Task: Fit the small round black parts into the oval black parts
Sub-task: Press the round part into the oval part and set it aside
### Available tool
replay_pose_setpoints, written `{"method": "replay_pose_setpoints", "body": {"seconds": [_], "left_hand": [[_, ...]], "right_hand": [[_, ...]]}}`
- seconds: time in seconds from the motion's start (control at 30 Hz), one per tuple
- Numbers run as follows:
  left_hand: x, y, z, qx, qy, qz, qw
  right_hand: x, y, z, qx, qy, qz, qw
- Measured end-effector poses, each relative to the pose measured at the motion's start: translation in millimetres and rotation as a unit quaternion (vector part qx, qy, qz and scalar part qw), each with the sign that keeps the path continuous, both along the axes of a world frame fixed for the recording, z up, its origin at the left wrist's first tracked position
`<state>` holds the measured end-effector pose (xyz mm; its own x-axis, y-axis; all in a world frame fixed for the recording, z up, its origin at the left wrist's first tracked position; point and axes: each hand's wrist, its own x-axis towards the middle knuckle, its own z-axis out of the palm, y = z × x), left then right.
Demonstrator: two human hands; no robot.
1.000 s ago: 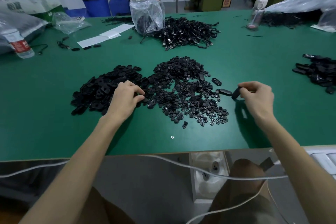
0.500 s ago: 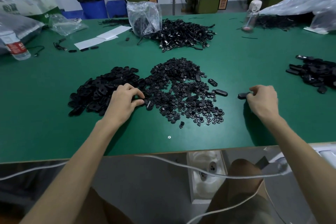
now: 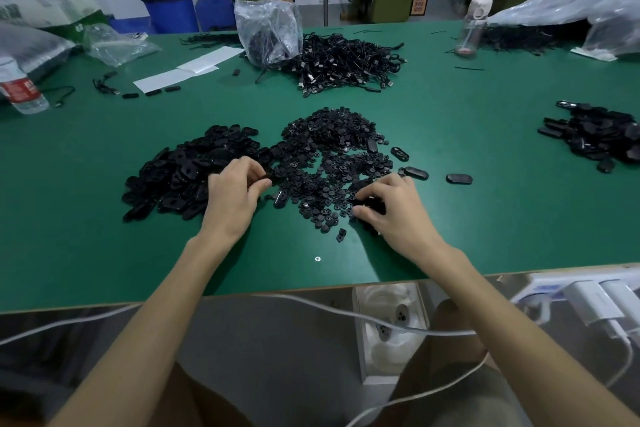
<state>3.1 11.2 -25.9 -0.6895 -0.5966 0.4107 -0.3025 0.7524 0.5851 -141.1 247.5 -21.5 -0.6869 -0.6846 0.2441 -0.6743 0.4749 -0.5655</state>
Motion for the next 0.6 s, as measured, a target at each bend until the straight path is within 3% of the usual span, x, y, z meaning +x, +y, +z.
{"method": "replay_pose_setpoints", "body": {"seconds": [0.1,0.27,0.47,0.6], "left_hand": [[-0.9,16.5,8.0,0.129,0.08,-0.015,0.988],[-11.6,41.5,12.0,0.325,0.098,-0.126,0.932],[-33.6,56.5,12.3,0.448,0.121,-0.144,0.874],[-48.7,57.6,16.5,0.477,0.134,-0.139,0.857]], "right_hand": [[2.8,1.4,-5.0,-0.042,-0.001,-0.023,0.999],[3.0,-6.6,-2.7,-0.001,0.005,-0.006,1.0],[-4.9,-20.8,3.8,0.048,0.069,-0.007,0.996],[-12.0,-32.0,5.7,0.009,0.035,-0.028,0.999]]}}
